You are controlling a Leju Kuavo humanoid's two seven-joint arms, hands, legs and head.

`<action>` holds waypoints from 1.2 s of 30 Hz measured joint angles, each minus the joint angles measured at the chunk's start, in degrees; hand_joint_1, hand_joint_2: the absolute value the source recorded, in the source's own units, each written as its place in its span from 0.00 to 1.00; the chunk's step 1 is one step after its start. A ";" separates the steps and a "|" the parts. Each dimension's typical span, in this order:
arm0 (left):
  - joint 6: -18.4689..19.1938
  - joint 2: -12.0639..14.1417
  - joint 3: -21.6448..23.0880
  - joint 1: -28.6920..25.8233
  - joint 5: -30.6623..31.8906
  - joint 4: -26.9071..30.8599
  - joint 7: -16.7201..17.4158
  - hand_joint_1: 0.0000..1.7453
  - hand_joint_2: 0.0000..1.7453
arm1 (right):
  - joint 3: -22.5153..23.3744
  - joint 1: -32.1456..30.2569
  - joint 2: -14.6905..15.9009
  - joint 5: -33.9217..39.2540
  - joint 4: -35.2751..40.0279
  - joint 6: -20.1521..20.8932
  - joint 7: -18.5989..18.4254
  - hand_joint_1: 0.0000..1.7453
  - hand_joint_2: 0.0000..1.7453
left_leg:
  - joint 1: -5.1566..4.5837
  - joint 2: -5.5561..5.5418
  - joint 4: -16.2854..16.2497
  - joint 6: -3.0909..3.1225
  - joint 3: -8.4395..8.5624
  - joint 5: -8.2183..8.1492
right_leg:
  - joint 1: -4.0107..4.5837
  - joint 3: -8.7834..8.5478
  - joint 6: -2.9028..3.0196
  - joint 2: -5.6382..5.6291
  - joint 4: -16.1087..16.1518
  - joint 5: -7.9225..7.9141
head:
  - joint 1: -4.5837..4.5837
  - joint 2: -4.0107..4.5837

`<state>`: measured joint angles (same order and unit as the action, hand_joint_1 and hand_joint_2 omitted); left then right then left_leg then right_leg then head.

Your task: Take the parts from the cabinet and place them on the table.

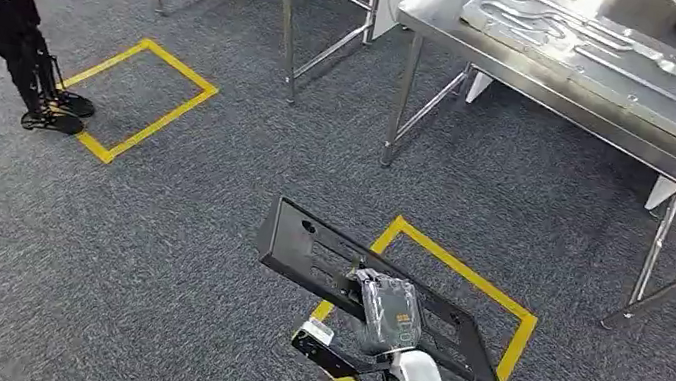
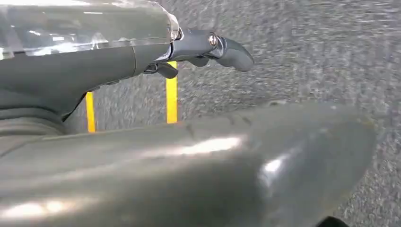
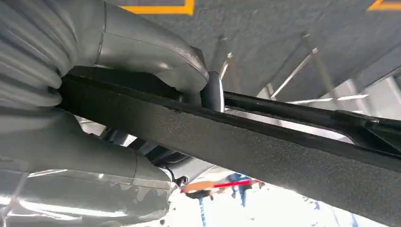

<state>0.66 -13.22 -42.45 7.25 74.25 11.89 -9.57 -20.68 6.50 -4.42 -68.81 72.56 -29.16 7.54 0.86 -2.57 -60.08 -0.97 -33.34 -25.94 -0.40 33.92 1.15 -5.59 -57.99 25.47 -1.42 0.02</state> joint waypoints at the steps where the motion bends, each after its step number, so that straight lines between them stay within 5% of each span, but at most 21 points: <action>1: 0.00 0.18 0.04 -0.07 0.02 0.00 0.02 0.00 0.00 | 0.00 0.06 0.00 0.00 0.00 -0.07 0.00 1.00 1.00 | 0.29 -2.90 1.91 0.42 0.69 -0.87 | 0.28 0.33 -0.35 -0.55 -0.39 0.15 | 0.02 0.00; 5: 0.02 0.24 0.13 0.00 0.15 0.00 0.13 0.00 0.00 | 0.00 -0.16 0.09 0.02 0.02 -0.11 -0.02 1.00 1.00 | -0.05 -0.69 2.56 1.21 1.05 -0.49 | -0.31 0.99 -1.97 -3.05 0.05 -0.43 | 0.00 0.00; 7: 0.02 0.15 0.22 0.13 0.15 0.00 0.04 0.00 0.00 | -0.02 0.08 0.28 0.04 0.00 -0.09 -0.02 1.00 1.00 | 0.28 0.80 3.47 2.07 1.54 -0.07 | 0.10 2.07 -2.17 2.72 -2.59 1.56 | 0.04 0.00; 8: 0.02 0.13 0.26 0.04 0.13 0.00 0.04 0.00 0.00 | -0.02 0.38 0.28 0.07 0.00 -0.09 -0.02 1.00 1.00 | 0.17 1.67 3.47 2.18 1.56 -0.08 | -0.01 4.27 -2.40 4.35 -6.89 3.97 | 0.02 0.00; 10: 0.02 0.24 0.41 -0.26 0.15 0.00 0.04 0.00 0.00 | -0.02 0.44 0.28 0.04 0.00 -0.09 -0.02 1.00 1.00 | 0.07 3.32 3.43 2.33 1.56 -0.23 | -0.33 8.75 -2.77 5.02 -15.70 7.48 | 0.02 0.00; 11: 0.02 0.24 0.48 -0.30 0.15 0.00 0.04 0.00 0.00 | -0.02 0.35 0.35 0.04 -0.07 -0.07 -0.02 1.00 1.00 | 0.07 4.04 3.41 2.29 1.55 -0.30 | -0.50 9.99 -2.96 5.09 -18.06 7.73 | 0.02 0.00; 12: 0.02 0.24 0.50 -0.27 0.15 0.00 0.04 0.00 0.00 | -0.02 0.26 0.44 0.04 -0.15 -0.07 -0.04 1.00 1.00 | 0.07 4.74 3.41 2.21 1.62 -0.40 | -0.64 9.79 -3.14 5.27 -17.48 6.59 | 0.02 0.00; 14: 0.02 0.22 0.59 -0.24 0.15 0.00 0.04 0.00 0.00 | -0.02 0.32 0.50 0.04 -0.15 -0.07 -0.11 1.00 1.00 | 0.09 6.05 3.36 1.89 1.97 -0.71 | -0.90 5.33 -3.23 6.12 -8.93 1.90 | 0.02 0.00; 15: 0.02 0.20 0.61 -0.23 0.15 0.00 0.04 0.00 0.00 | -0.02 0.37 0.50 0.04 -0.13 -0.07 -0.11 1.00 1.00 | 0.09 6.60 3.25 1.61 2.26 -0.96 | -0.88 2.09 -3.12 7.71 -3.18 -0.38 | 0.02 0.00; 16: 0.02 0.22 0.61 -0.18 0.15 0.02 0.04 0.00 0.00 | -0.02 0.50 0.50 0.04 -0.13 -0.07 -0.11 1.00 1.00 | -0.14 7.04 3.14 1.24 2.45 -1.21 | -0.57 0.55 -2.80 10.42 0.16 0.04 | 0.02 0.00; 20: 0.04 0.24 0.63 -0.03 -0.09 0.00 -0.13 0.00 0.00 | -0.02 0.53 0.59 0.04 -0.13 -0.09 -0.15 1.00 1.00 | -0.38 8.84 3.27 -0.21 2.99 -1.64 | 0.17 0.90 -1.44 7.90 -0.07 -0.12 | 0.02 0.00; 21: 0.02 0.24 0.63 0.02 -0.09 0.00 -0.22 0.00 0.00 | -0.02 0.53 0.57 0.04 -0.11 -0.11 -0.17 1.00 1.00 | -0.11 8.61 3.04 -0.68 2.98 -2.03 | -0.51 0.58 -0.90 7.19 0.38 -0.48 | 0.00 0.00; 23: 0.02 0.24 0.66 0.03 -0.15 0.00 -0.42 0.00 0.00 | -0.04 0.72 0.55 0.04 -0.11 -0.13 -0.20 1.00 1.00 | 0.19 4.28 -1.84 -0.93 1.13 -5.38 | -0.49 0.56 -0.23 6.20 0.46 -0.57 | 0.00 0.00; 25: 0.02 0.24 0.66 -0.26 -0.20 0.00 -0.42 0.00 0.00 | -0.17 0.68 0.50 0.04 -0.15 -0.13 -0.20 1.00 1.00 | 0.22 3.16 -11.70 -1.15 -3.54 -9.77 | -0.29 0.58 0.08 4.79 0.44 -0.56 | 0.02 0.00; 26: 0.02 0.26 0.63 -0.37 -0.20 0.00 -0.42 0.00 0.00 | -0.20 0.56 0.50 0.04 -0.20 -0.13 -0.20 1.00 1.00 | 0.22 3.08 -15.10 -1.18 -5.38 -10.50 | -0.15 0.58 0.08 3.96 0.39 -0.56 | 0.02 0.00; 27: -0.02 0.33 0.63 -0.44 -0.20 0.00 -0.44 0.00 0.00 | -0.20 0.51 0.52 0.04 -0.26 -0.13 -0.20 1.00 1.00 | 0.22 3.06 -15.46 -1.07 -5.89 -9.64 | -0.09 0.57 0.08 3.10 0.32 -0.56 | 0.02 0.00; 29: -0.15 0.35 0.63 -0.36 -0.24 0.00 -0.66 0.00 0.00 | -0.22 0.54 0.50 0.04 -0.31 -0.15 -0.20 1.00 1.00 | 0.21 2.70 -8.75 -0.60 -3.34 -4.87 | -0.01 0.49 0.04 1.49 0.13 -0.53 | 0.02 0.00; 31: -0.30 0.35 0.63 -0.30 -0.31 0.00 -0.83 0.00 0.00 | -0.35 0.59 0.50 0.04 -0.33 -0.22 -0.20 1.00 1.00 | 0.22 -0.67 0.87 0.30 0.62 -0.63 | -0.06 0.53 -0.15 0.10 -0.14 -0.42 | 0.02 0.00; 32: -0.35 0.44 0.63 -0.32 -0.37 0.00 -0.87 0.00 0.00 | -0.37 0.74 0.48 0.02 -0.37 -0.31 -0.20 1.00 1.00 | 0.43 -2.05 2.11 0.59 1.13 -1.29 | 0.29 0.85 -0.60 -0.46 -0.55 -0.41 | 0.02 0.00; 35: -0.42 0.44 0.66 -0.18 -0.63 0.00 -0.90 0.00 0.00 | -0.39 0.61 0.48 0.00 -0.42 -0.46 -0.20 1.00 1.00 | -0.21 -0.62 1.99 1.01 1.31 -1.16 | -0.52 1.20 -1.86 -2.03 0.00 -0.88 | 0.02 0.00; 36: -0.44 0.24 0.66 -0.13 -0.66 0.00 -0.92 0.00 0.00 | -0.37 0.66 0.55 0.00 -0.39 -0.48 -0.20 1.00 1.00 | 0.50 0.05 2.87 1.59 1.56 -0.66 | -0.03 1.23 -2.35 -2.46 0.06 -0.91 | 0.00 0.00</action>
<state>0.22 -12.98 -41.79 7.12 73.59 11.89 -10.49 -21.05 7.15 -3.87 -68.81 72.17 -29.64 7.34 1.36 -2.52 -57.21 0.62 -31.78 -26.60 -0.43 35.15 -1.19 -8.05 -57.93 24.56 -1.42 0.02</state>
